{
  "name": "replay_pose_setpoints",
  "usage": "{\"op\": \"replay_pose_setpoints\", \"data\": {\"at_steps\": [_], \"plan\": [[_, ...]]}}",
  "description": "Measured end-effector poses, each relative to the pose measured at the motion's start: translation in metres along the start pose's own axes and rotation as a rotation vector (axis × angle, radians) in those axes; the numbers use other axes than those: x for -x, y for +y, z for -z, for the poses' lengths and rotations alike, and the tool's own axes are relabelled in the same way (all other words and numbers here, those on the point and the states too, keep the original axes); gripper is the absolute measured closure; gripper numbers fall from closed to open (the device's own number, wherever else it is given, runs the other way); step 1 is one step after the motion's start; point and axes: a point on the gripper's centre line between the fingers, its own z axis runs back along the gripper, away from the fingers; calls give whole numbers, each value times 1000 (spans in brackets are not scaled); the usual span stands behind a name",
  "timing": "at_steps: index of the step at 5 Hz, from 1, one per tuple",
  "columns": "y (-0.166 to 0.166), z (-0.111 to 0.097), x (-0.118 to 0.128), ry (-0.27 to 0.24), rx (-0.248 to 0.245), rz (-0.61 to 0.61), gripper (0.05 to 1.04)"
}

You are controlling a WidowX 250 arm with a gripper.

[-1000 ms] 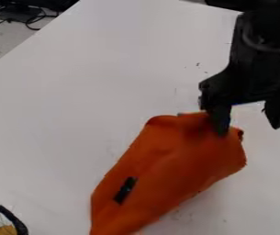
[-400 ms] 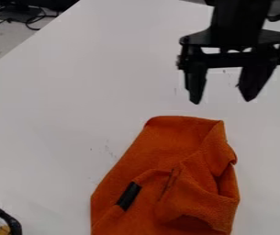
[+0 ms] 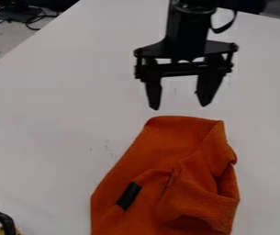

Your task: Pick the cloth and place it to the bottom right

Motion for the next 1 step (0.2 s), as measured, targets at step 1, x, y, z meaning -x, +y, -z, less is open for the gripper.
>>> {"op": "replay_pose_setpoints", "data": {"at_steps": [1], "plan": [[13, 11, -13, -8, 16, 65, 84]]}}
